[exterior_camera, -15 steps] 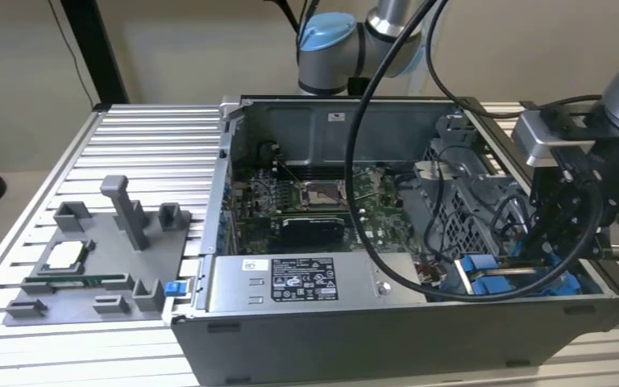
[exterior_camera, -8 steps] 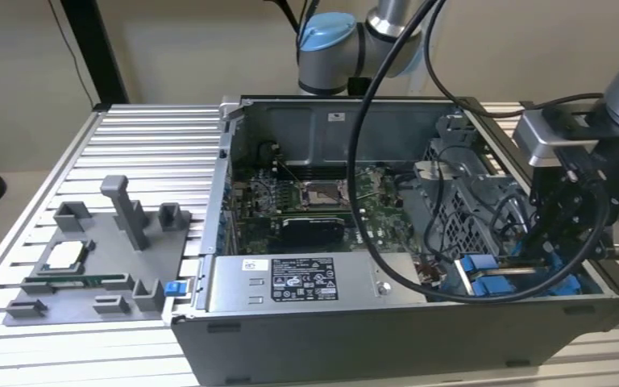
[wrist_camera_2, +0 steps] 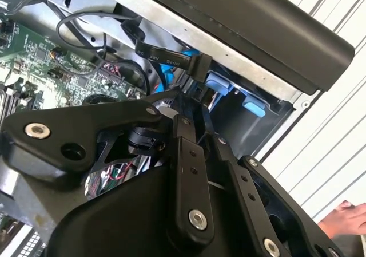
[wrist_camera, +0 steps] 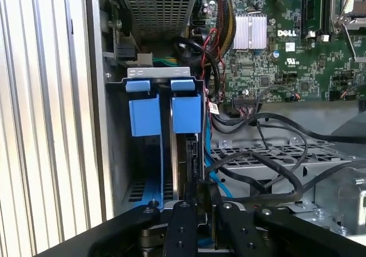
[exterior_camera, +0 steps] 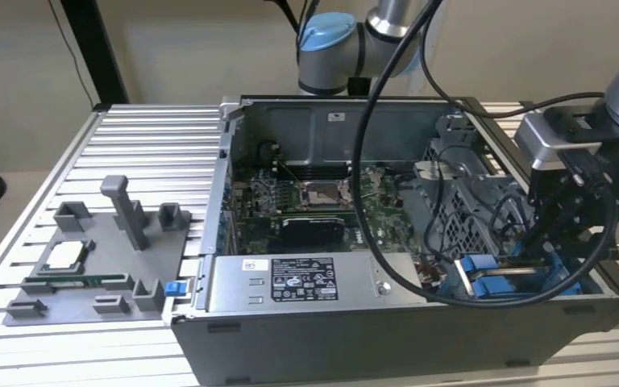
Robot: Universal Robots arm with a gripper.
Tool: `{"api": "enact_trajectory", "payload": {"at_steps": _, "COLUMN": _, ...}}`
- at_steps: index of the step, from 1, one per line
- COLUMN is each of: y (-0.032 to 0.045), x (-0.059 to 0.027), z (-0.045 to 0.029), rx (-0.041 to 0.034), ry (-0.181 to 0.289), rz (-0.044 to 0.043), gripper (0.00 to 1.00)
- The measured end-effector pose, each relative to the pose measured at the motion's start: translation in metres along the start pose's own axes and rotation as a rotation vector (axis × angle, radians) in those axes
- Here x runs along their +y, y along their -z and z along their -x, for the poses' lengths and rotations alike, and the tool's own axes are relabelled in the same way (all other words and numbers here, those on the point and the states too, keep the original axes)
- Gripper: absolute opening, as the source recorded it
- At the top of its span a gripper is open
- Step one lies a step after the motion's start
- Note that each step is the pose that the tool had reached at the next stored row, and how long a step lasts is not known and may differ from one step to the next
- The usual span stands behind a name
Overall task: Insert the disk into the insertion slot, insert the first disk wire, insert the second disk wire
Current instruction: 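Insert the first disk wire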
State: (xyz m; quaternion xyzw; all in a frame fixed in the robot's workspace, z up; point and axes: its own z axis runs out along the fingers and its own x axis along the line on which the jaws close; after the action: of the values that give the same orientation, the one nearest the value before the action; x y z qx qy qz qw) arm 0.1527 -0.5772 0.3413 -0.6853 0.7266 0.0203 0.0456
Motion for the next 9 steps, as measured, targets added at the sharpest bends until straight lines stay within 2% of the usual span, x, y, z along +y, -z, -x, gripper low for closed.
{"api": "enact_trajectory", "payload": {"at_steps": 9, "y": -0.0024, "x": 0.0001, "z": -0.0002, "rx": -0.0005, "ry": 0.001, "rz": -0.0041, "gripper": 0.0}}
